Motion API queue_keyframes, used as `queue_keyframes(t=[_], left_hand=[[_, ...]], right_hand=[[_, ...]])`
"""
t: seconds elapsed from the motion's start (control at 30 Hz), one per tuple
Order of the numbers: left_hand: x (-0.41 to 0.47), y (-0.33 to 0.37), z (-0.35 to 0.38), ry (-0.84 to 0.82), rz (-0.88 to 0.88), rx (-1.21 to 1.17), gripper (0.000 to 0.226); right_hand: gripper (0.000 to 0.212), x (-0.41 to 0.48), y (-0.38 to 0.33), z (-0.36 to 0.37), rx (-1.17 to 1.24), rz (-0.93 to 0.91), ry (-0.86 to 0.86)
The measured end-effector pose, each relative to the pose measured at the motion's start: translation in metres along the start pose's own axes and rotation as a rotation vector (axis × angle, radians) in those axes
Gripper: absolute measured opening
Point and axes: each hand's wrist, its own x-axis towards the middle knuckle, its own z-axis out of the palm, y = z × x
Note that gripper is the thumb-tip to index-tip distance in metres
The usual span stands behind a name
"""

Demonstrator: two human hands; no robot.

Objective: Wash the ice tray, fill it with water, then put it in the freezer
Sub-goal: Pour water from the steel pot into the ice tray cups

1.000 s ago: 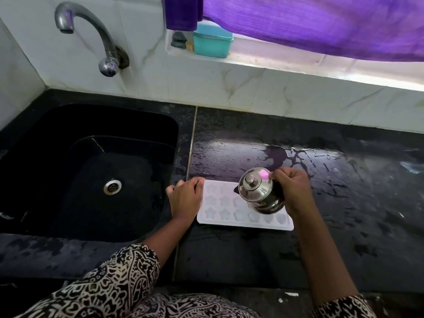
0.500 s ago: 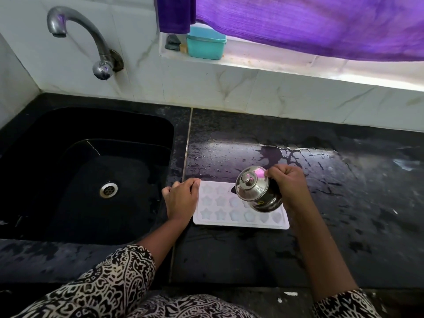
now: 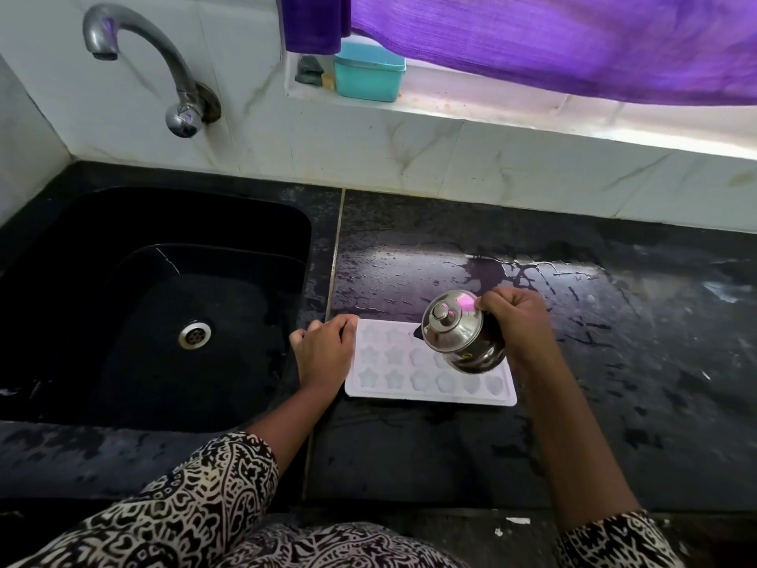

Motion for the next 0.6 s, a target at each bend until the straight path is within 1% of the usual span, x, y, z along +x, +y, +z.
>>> queue_keyframes(t=[0.1, 0.3, 0.43, 0.53, 0.6], left_hand=[[-0.0001, 0.0009, -0.0006, 0.000, -0.005, -0.004, 0.027], [-0.0003, 0.0020, -0.0015, -0.003, -0.007, 0.001, 0.029], [-0.0002, 0.0015, -0.0013, -0.005, -0.005, 0.004, 0.030], [-0.0005, 0.0014, -0.0015, -0.005, -0.004, 0.003, 0.029], [-0.0009, 0.0017, -0.0015, -0.005, -0.006, 0.001, 0.029]], right_hand=[[0.024, 0.0007, 0.0013, 0.0000, 0.002, -0.006, 0.004], [0.032, -0.0005, 0.0006, -0.0005, 0.024, -0.019, -0.005], [0.047, 0.0002, 0.0022, -0.0013, 0.158, 0.064, 0.011], [0.042, 0.0001, 0.0062, -0.0050, 0.271, 0.117, 0.051], [0.044, -0.0007, 0.0098, -0.0088, 0.299, 0.130, 0.059]])
